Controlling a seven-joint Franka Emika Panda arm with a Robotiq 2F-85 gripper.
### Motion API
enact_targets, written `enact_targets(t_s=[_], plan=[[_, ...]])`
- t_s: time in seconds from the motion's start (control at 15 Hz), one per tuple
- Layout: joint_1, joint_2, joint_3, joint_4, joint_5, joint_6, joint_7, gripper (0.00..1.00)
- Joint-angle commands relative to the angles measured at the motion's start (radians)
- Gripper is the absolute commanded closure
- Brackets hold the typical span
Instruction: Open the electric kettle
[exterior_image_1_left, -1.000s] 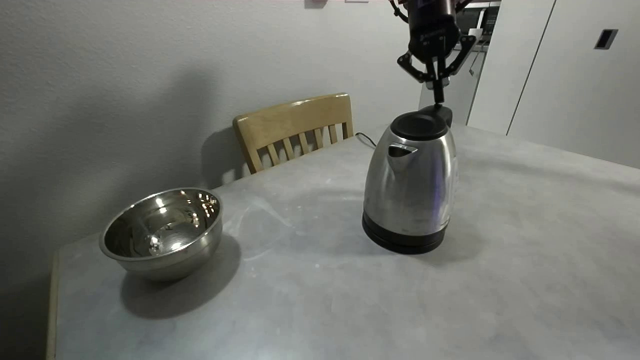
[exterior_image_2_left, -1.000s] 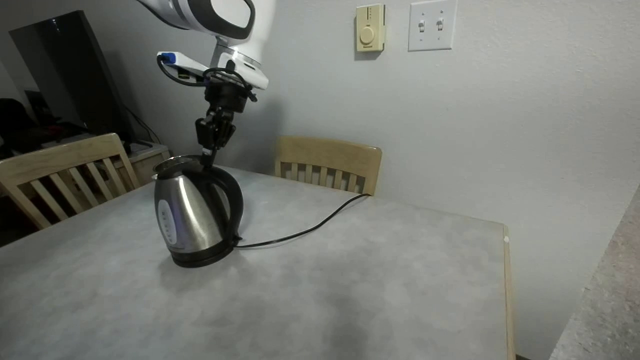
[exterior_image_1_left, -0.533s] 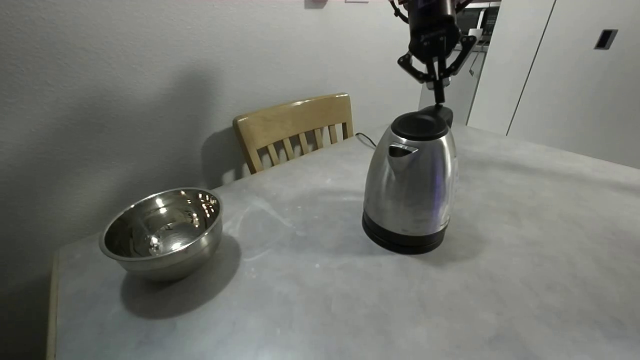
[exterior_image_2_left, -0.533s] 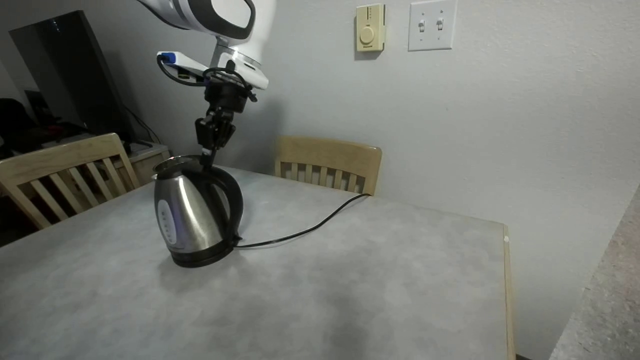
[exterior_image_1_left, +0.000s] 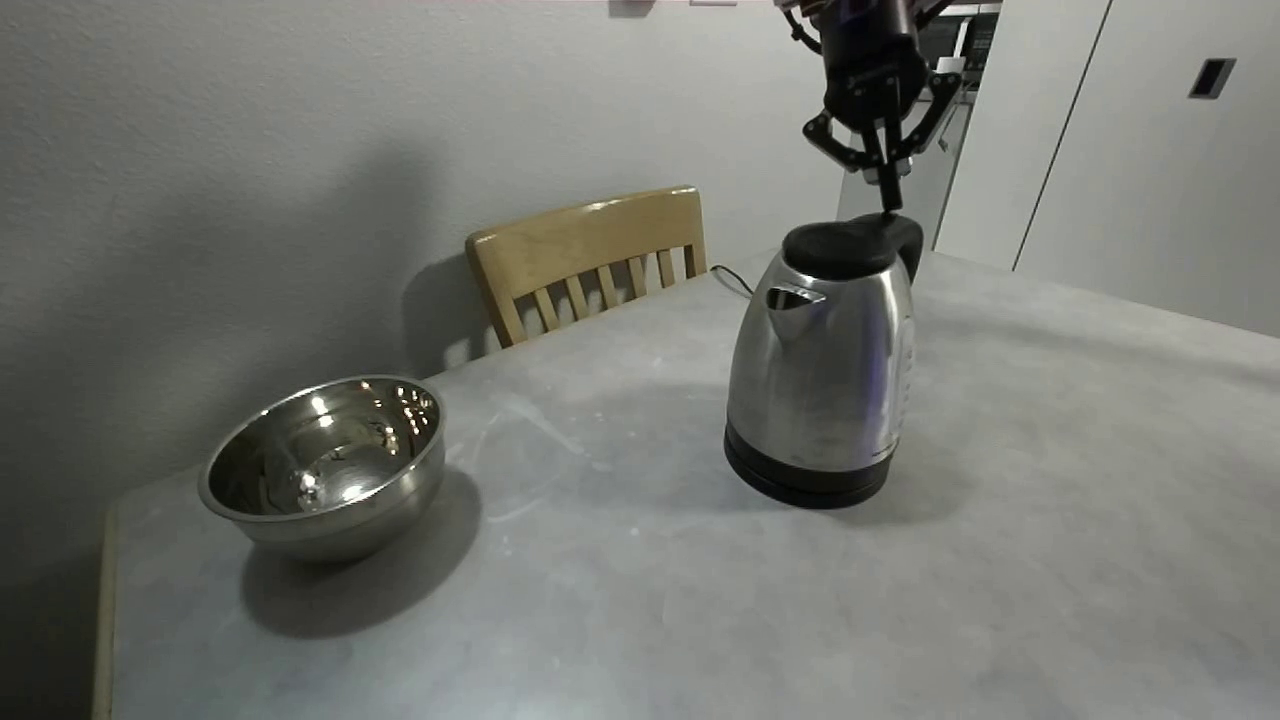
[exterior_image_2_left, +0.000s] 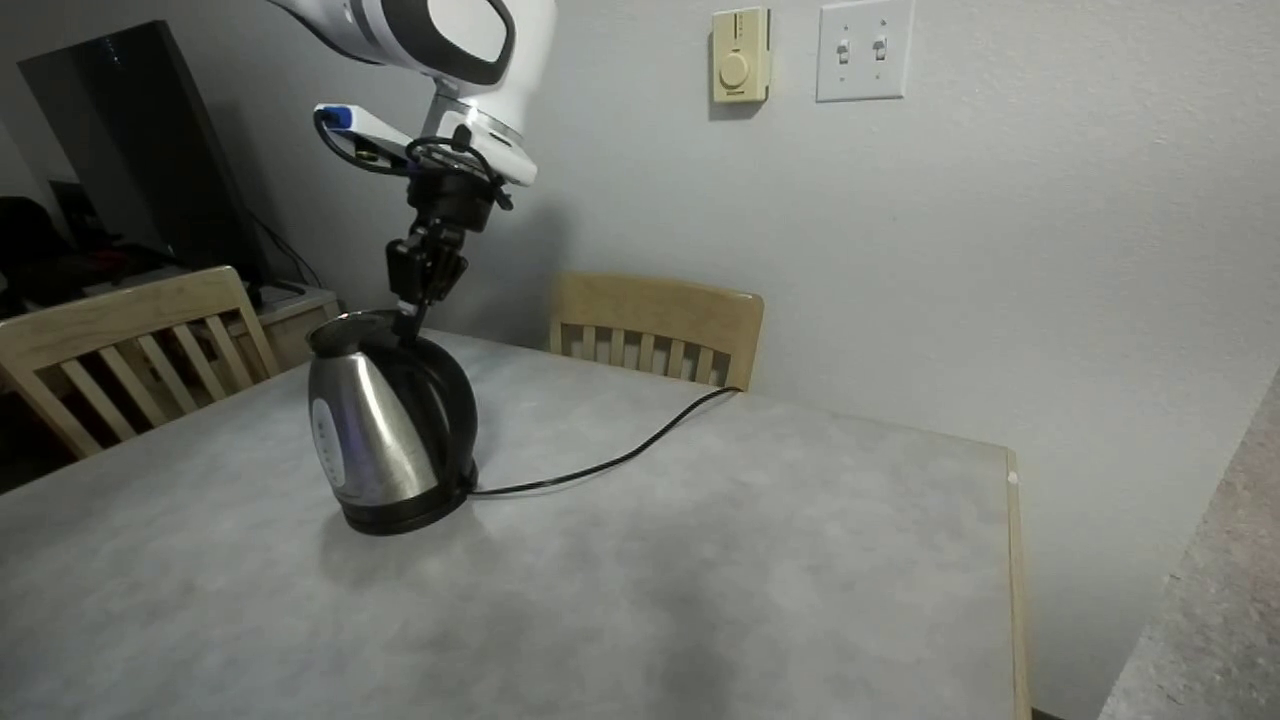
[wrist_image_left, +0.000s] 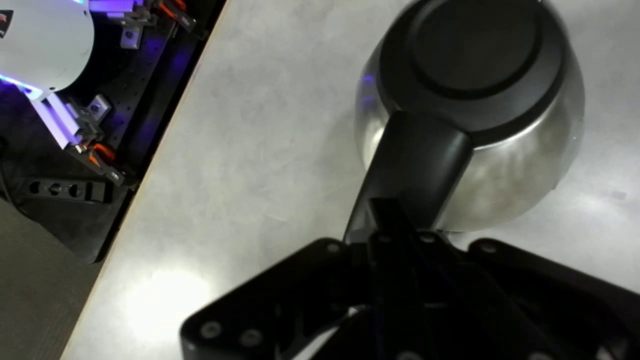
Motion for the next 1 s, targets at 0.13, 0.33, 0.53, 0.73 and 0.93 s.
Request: enact_targets(t_s=[0.13,0.33,0.53,0.73,0.93], plan=[[0.009,0.078,0.001,0.046,-0.006,-0.021,0.012,1.00],[0.011,0.074,0.000,0.052,-0.007,-0.023,0.012,1.00],[0.013,0.049,0.001,0.048,-0.006,-0.019,0.007,1.00],[0.016,-0.012,0.004,0.009,-0.002,-0.002,-0.008,1.00],[0.025,-0.082,0.009,-0.037,-0.006,0.024,-0.034,1.00]])
